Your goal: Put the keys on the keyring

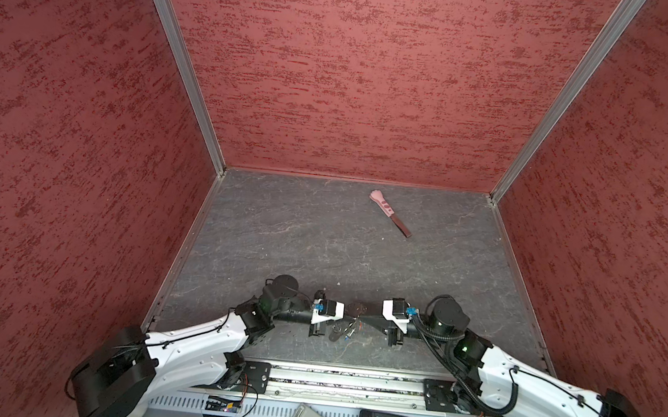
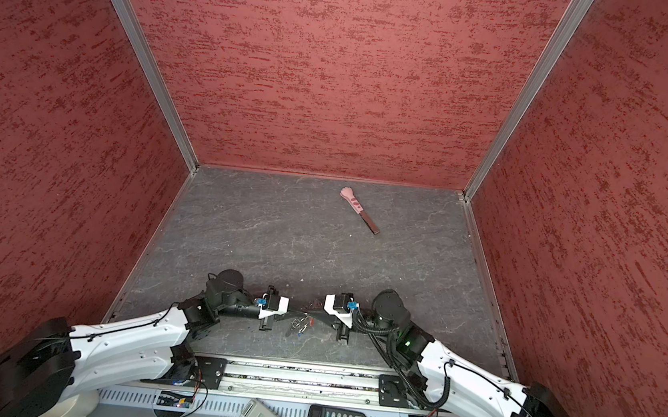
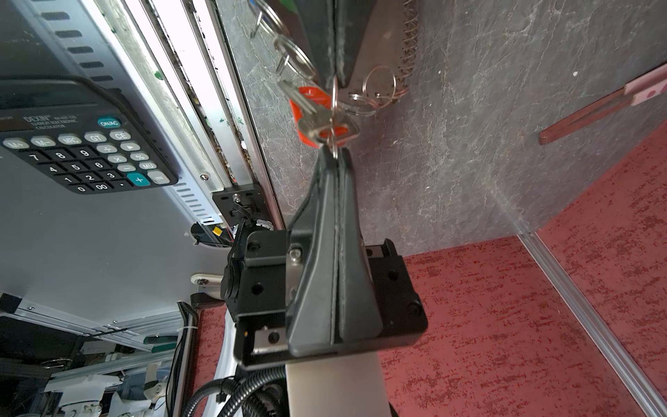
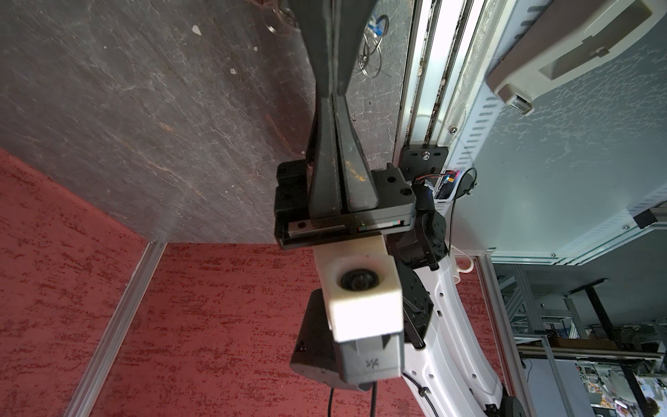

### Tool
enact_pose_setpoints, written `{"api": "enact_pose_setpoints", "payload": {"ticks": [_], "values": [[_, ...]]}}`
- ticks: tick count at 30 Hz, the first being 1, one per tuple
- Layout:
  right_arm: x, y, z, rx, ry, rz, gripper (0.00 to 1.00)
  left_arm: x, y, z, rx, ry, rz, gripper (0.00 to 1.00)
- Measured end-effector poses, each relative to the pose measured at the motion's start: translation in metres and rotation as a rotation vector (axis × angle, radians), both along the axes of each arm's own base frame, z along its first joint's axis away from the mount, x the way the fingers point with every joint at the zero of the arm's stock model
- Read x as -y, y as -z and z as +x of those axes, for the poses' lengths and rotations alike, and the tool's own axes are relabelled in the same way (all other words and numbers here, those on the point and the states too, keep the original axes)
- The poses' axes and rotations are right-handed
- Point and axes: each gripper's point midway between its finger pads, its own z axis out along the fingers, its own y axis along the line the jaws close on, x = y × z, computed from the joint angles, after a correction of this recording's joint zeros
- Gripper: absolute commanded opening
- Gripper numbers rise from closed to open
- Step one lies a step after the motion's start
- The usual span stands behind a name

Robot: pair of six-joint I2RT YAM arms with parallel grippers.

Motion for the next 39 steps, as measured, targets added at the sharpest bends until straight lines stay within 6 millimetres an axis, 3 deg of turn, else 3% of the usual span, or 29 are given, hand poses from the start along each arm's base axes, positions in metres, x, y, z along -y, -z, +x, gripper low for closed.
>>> {"api": "enact_pose_setpoints", "payload": {"ticks": [10, 23, 31, 39], "values": [[-0.002, 0.009, 0.003, -0.025, 0.005, -0.031, 0.0, 0.0, -0.001, 0.0, 0.006, 0.0, -0.003, 0.0], [-0.001, 0.001, 0.004, -0.001, 0.018, -0.026, 0.0, -0.001, 0.001, -0.001, 0.011, 0.003, -0.002, 0.0], [-0.004, 0.016, 0.007, -0.028, 0.017, -0.073, 0.0, -0.002, 0.0, -0.002, 0.017, 0.004, -0.005, 0.0], [-0.002, 0.008, 0.005, -0.012, 0.016, -0.052, 0.0, -0.002, -0.001, -0.002, 0.019, 0.004, -0.007, 0.0]]}}
